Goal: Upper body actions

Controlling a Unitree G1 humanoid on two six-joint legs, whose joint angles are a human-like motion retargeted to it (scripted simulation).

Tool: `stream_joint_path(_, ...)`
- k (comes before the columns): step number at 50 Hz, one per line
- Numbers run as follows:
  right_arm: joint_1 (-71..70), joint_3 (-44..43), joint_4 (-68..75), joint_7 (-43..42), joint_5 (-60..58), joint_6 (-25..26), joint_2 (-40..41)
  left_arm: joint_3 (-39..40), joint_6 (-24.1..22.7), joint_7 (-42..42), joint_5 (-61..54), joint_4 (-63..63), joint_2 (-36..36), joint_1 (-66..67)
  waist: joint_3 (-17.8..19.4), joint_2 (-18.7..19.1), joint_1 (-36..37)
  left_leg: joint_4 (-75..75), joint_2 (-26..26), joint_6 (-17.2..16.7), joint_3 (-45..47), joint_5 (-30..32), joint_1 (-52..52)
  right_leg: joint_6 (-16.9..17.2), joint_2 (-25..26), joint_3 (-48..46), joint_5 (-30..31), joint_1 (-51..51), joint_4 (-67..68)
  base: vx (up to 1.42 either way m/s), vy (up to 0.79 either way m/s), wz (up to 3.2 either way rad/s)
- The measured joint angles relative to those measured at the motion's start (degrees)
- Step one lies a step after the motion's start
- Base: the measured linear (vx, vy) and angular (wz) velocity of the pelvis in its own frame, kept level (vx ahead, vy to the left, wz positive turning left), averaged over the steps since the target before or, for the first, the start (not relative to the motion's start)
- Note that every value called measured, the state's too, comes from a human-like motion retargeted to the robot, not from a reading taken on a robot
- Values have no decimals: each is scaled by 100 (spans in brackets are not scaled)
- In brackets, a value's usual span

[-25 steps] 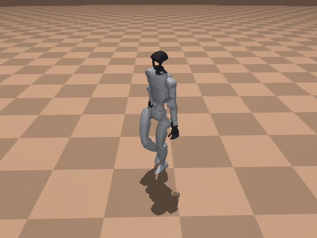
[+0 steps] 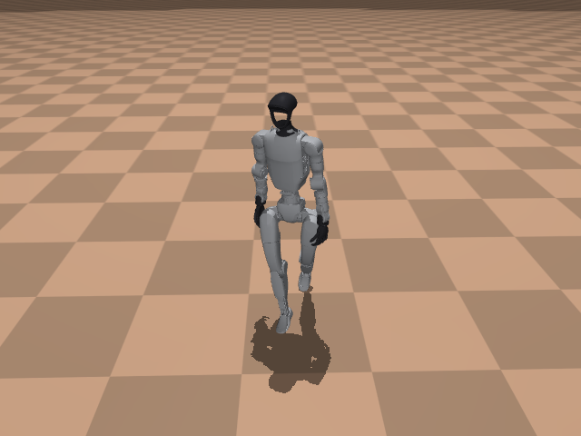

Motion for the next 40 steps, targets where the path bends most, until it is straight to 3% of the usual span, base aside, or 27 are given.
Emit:
stream_joint_path(2,-61,-2,-55,44,216,19,37,-84,6,52,5,-65,39,-68,139,-178,-12,1093,156,207,799,32,-233,67,-339,-259,-259,389,49,51,-27,53)
stream_joint_path(3,-107,43,-63,64,323,30,58,-103,24,95,10,-94,68,-107,242,-307,25,1660,268,610,1212,-280,-354,101,-499,-258,-383,623,66,58,-33,43)
stream_joint_path(6,-411,234,-67,17,428,110,116,8,-2,280,-21,-259,159,-222,669,-688,82,3154,1354,1835,2846,-1597,-408,93,-902,-583,-766,1381,99,49,-33,59)
stream_joint_path(7,-515,325,-95,-29,390,155,135,66,-49,370,-79,-322,180,-244,794,-770,143,3479,1580,2089,3103,-1849,-560,74,-979,-702,-877,1610,78,45,-36,43)
stream_joint_path(10,-697,589,-258,-163,141,392,187,194,-153,629,-280,-396,222,-282,846,-679,346,3635,1591,1907,2762,-1996,-1636,13,-848,-872,-1021,1848,-65,50,-37,35)
stream_joint_path(12,-786,858,-361,-175,-293,596,183,316,-143,834,-432,-317,236,-216,651,-553,673,2951,1420,1520,2326,-1935,-2591,-64,-675,-947,-1134,1887,-168,49,-34,-10)
stream_joint_path(14,-905,1075,-393,-135,-672,718,169,477,-99,936,-531,-150,238,-146,517,-478,991,2037,1431,1370,2196,-1874,-3043,-114,-555,-845,-1251,1899,-174,55,-34,-69)
stream_joint_path(19,-1377,1515,-497,-221,-1354,847,211,1059,-93,892,-829,486,272,113,478,-212,1687,-1370,1631,919,1673,-1761,-3282,-156,-243,-287,-1721,2225,5,67,-33,-120)
stream_joint_path(22,-1423,1662,-671,-308,-1334,759,309,1299,-355,1003,-1016,836,293,428,435,-203,1798,-2244,1746,441,1051,-1784,-3186,-79,-327,-81,-1987,2530,236,95,-19,-77)
stream_joint_path(25,-1258,1528,-886,-177,-1206,702,381,1429,-404,1280,-1058,1153,272,620,191,-14,1642,-1738,1853,389,1402,-1396,-3107,-98,-207,-152,-1823,2697,495,87,-7,-4)
stream_joint_path(27,-1093,1394,-932,-78,-1082,646,397,1521,-340,1343,-1012,1285,229,674,32,102,1684,-1639,1809,368,882,-992,-3086,-113,-222,-163,-1422,2724,742,97,-7,-27)
stream_joint_path(29,-871,1192,-886,-6,-871,549,403,1578,-267,1298,-1003,1317,163,762,-7,152,1721,-1396,1862,480,879,-1189,-2828,-175,-426,-306,-640,2739,1403,117,-13,-27)
stream_joint_path(33,-782,880,-688,-197,-321,352,429,1524,-256,1171,-1026,1104,128,676,403,292,1639,-1342,1850,667,922,-1817,-1906,-587,-806,-815,475,2406,3458,77,-18,-10)
stream_joint_path(37,-803,736,-614,-204,-15,253,395,1197,-220,1081,-1039,1035,351,313,520,508,1352,-1381,2007,724,984,-2267,-1378,-991,-1057,-1490,-14,1528,4960,58,-25,-13)
stream_joint_path(40,-763,702,-628,-174,87,163,346,974,-96,951,-849,1017,576,-97,672,501,1001,-1587,1895,758,880,-2423,-993,-814,-745,-1596,-131,939,4929,47,-31,35)
